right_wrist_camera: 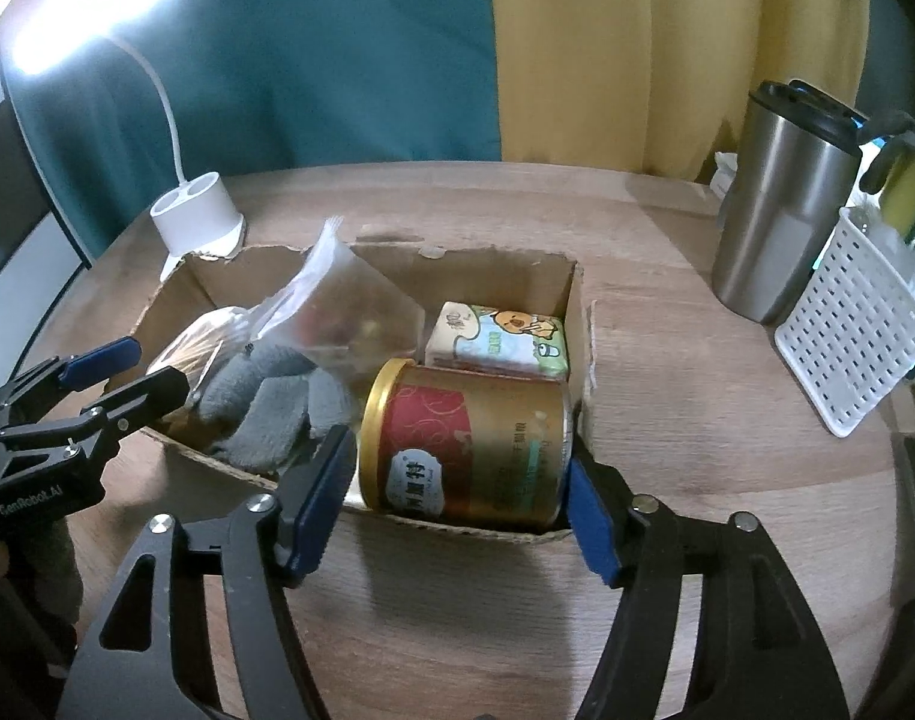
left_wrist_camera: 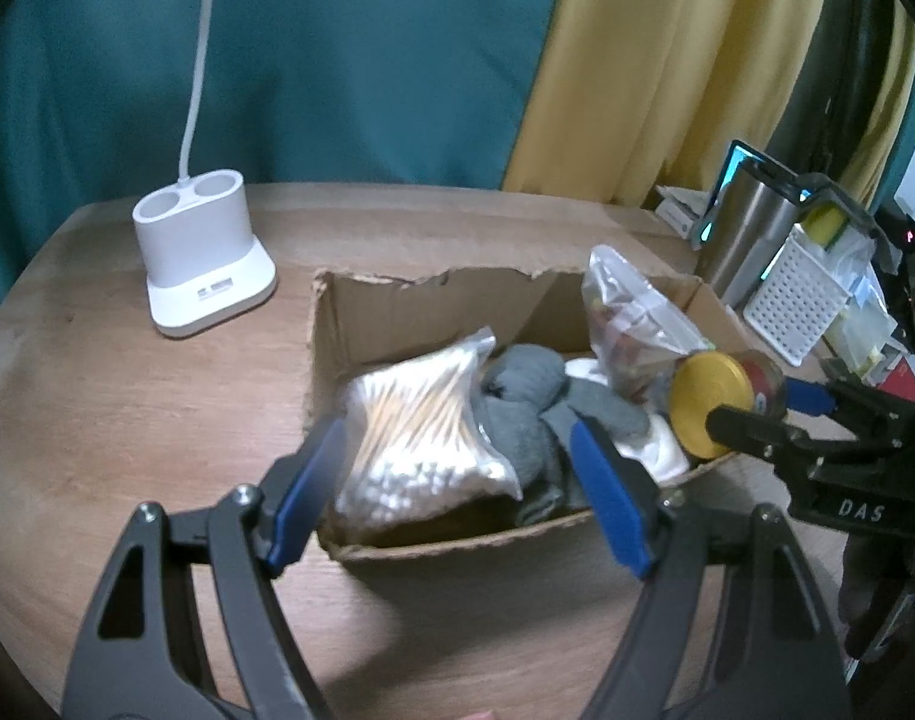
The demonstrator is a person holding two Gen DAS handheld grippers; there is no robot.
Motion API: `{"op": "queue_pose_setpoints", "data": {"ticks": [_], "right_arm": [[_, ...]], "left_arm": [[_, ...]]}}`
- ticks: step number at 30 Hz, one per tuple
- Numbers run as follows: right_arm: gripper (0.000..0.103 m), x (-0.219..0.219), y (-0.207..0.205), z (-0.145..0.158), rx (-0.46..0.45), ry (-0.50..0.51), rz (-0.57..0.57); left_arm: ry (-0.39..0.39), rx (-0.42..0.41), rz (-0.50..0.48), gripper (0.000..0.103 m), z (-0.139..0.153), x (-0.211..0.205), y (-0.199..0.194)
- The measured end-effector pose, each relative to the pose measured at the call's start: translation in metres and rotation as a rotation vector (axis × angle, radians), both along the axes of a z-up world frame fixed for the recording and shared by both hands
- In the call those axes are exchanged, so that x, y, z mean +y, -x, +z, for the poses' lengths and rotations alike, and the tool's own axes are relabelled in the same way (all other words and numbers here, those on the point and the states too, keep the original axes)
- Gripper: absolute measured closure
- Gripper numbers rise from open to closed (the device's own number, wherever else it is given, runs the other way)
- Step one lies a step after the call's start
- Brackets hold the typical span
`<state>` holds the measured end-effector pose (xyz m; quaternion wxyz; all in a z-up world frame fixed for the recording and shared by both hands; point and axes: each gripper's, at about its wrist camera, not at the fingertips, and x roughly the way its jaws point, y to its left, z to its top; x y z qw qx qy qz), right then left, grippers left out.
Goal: Organize objects
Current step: 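Lift the can with the right gripper and lower it into the box, then open the right gripper to release the can beside the cartoon pack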
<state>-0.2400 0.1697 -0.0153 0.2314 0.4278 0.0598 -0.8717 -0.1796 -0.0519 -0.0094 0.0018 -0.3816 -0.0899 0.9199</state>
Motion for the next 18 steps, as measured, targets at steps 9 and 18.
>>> {"op": "queue_pose_setpoints", "data": {"ticks": [9,18], "right_arm": [[0.031,0.002,-0.008,0.002,-0.027,0.001,-0.012],[0.021,0.008,-0.017,0.028,0.079,0.027,-0.042]], "left_arm": [[-0.001,0.009,-0.008,0.024,-0.001,-0.001,-0.003],[-0.003,0.051,0.002,0.024,0.013,-0.01,-0.012]]}}
